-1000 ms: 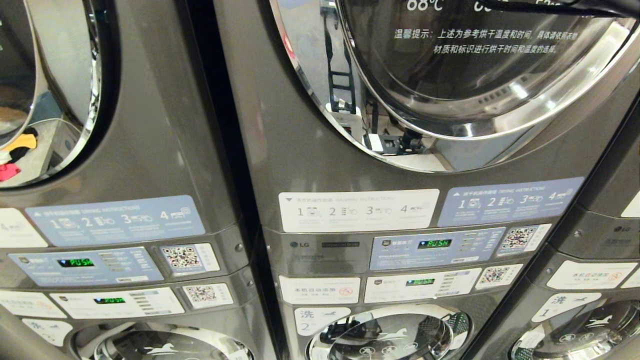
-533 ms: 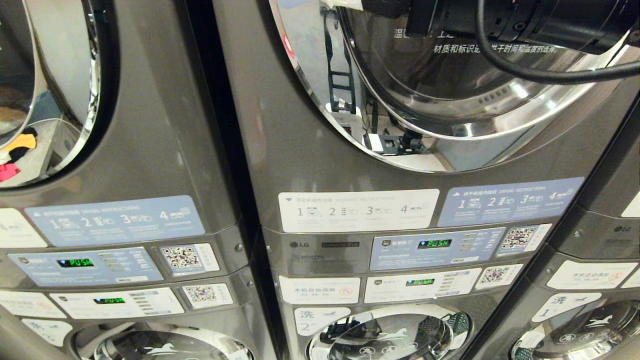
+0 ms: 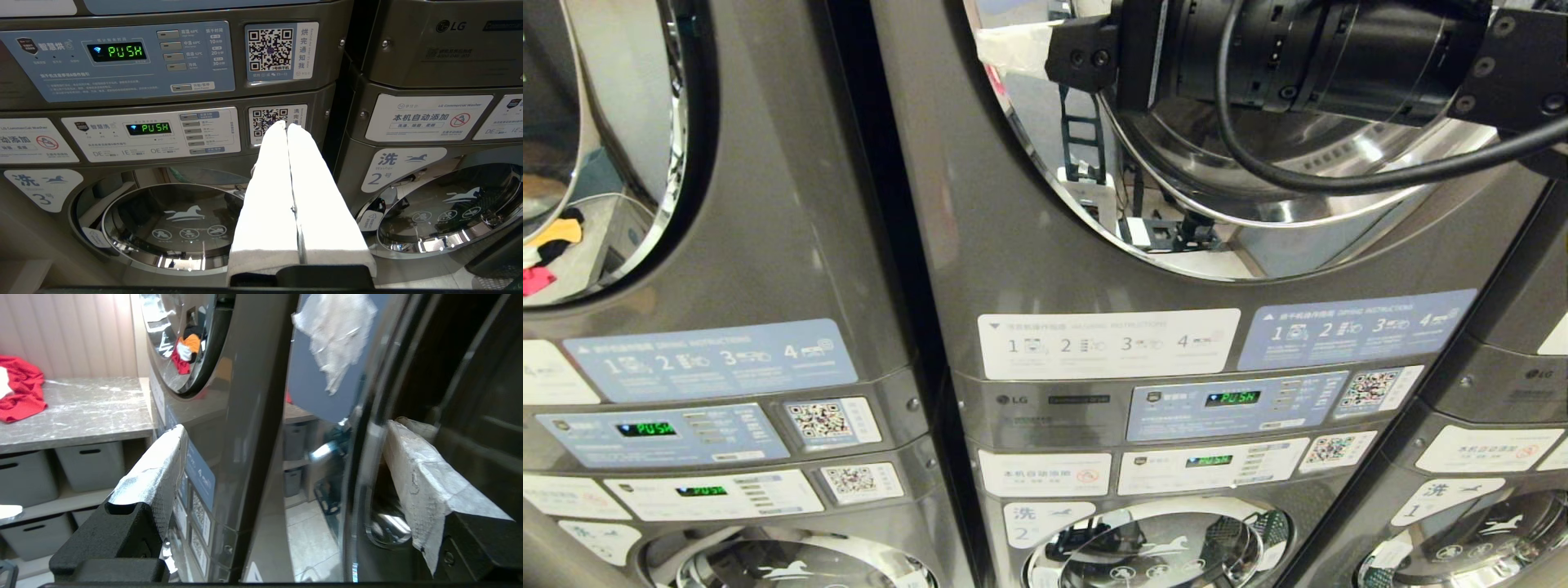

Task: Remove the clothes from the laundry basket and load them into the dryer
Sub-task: Open the dryer

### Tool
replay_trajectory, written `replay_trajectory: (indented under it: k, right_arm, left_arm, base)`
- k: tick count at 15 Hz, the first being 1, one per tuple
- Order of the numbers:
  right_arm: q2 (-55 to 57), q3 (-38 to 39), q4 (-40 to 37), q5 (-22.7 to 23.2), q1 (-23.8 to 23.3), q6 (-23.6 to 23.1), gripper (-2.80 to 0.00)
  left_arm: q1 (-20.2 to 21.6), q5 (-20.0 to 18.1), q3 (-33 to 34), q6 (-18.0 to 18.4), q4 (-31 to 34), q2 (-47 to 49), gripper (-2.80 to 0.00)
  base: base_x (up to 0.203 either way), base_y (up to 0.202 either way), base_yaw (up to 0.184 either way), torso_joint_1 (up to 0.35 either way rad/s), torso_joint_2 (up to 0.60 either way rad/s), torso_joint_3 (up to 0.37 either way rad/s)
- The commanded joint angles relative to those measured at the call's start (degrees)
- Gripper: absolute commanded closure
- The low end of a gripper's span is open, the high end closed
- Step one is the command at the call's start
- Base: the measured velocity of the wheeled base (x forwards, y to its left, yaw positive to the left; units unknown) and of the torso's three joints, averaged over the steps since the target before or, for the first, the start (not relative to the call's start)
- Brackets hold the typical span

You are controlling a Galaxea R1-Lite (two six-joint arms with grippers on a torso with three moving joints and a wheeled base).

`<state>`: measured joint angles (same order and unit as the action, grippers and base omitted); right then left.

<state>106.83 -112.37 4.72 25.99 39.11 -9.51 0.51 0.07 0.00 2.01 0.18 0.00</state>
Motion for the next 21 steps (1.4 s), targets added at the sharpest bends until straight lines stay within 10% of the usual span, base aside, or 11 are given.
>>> replay_trajectory:
  k: [1, 21]
  right_arm:
    - [0.68, 0.05, 0.02, 0.23, 0.62, -0.07, -2.80]
    - [-14.54, 20.11, -0.27, 8.11, 2.63, 1.81, -2.80]
  left_arm:
    - [0.02, 0.01, 0.09, 0.02, -0.01, 0.00, 0.00]
    - [0.02, 0.01, 0.09, 0.02, -0.01, 0.00, 0.00]
  base:
    - [0.000, 0.000, 0.000, 0.000, 0.00, 0.000]
    - [0.000, 0.000, 0.000, 0.000, 0.00, 0.000]
